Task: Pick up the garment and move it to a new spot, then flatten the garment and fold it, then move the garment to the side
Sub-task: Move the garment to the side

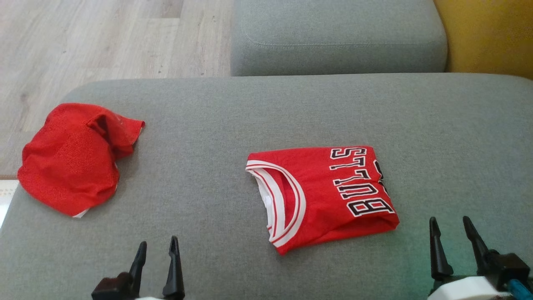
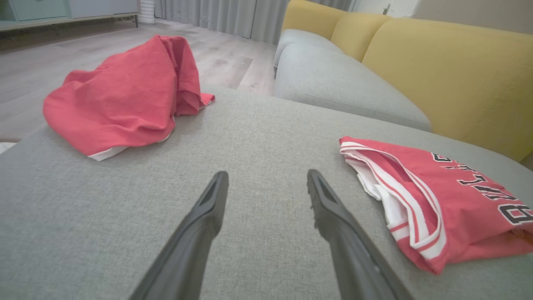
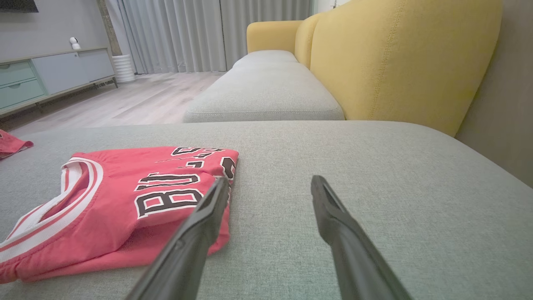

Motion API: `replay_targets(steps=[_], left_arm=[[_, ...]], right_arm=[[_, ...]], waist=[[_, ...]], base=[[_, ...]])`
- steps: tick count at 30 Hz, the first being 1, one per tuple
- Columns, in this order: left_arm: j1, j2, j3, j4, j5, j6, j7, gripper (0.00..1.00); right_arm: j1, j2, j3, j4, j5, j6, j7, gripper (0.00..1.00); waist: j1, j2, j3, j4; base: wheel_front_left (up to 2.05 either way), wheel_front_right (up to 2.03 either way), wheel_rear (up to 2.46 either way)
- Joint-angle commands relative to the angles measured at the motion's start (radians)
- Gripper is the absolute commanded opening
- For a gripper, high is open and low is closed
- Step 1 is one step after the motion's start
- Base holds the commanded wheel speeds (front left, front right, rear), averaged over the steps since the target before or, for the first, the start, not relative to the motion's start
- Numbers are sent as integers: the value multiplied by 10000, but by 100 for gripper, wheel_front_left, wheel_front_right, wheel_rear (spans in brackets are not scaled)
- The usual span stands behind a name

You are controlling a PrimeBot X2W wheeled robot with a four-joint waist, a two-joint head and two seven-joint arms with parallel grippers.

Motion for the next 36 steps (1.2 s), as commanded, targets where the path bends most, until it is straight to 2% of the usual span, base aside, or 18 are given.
replay_targets(steps=[1,5,9,10,13,17,20,22,25,31,32,33,34,36], left_arm=[[-273,-64,372,-409,145,-32,-124,100],[-317,-64,370,-447,142,-23,-124,100],[-418,-64,279,-470,155,-14,-124,100],[-418,-64,279,-470,155,-14,-124,100],[-590,-64,139,-459,182,-36,-124,100],[-898,-64,-103,-396,194,-49,-124,100],[-1176,-64,-261,-271,179,-107,-124,100],[-1368,-64,-394,-188,160,-146,-124,100],[-1579,-64,-547,-95,120,-150,-124,100],[-1761,-64,-672,-36,62,-108,-124,100],[-1767,-64,-675,-26,59,-99,-124,100],[-1765,-64,-673,-22,52,-82,-124,100],[-1756,-64,-660,-29,44,-60,-124,100],[-1710,-64,-600,-88,24,8,-124,100]], right_arm=[[-361,-129,263,-215,19,69,-150,100],[-562,-105,369,-287,504,69,111,100],[-1295,-92,703,-738,1897,69,1430,100],[-1295,-92,703,-738,1897,69,1430,100],[-2180,-269,707,-938,3014,69,3333,100],[-3493,-281,236,-336,3986,69,6135,100],[-4270,-277,18,447,4014,69,7715,100],[-4655,-251,-168,964,3941,69,8300,100],[-5028,-206,-325,1681,3868,69,8846,100],[-5398,-240,-375,2736,3513,69,9241,100],[-5425,-233,-366,2847,3556,69,9301,90],[-5453,-222,-416,2906,3666,69,9319,15],[-5488,-211,-509,2920,3777,69,9300,0],[-5552,-240,-564,2836,3844,69,9242,0]], waist=[[1,-1,11,69],[1,-1,122,97],[1,-1,373,76],[1,-1,373,76],[1,-1,684,51],[1,-1,1032,103],[1,-1,1223,267],[1,-1,1329,429],[1,-1,1421,637],[1,-1,1566,877],[1,-1,1566,888],[1,-1,1562,890],[1,-1,1556,870],[1,-1,1546,734]], base=[[0,0,0],[0,0,0],[0,0,0],[0,0,0],[0,0,0],[0,0,0],[0,0,0],[0,0,0],[0,0,0],[0,0,0],[0,0,0],[0,0,0],[0,0,0],[0,0,0]])
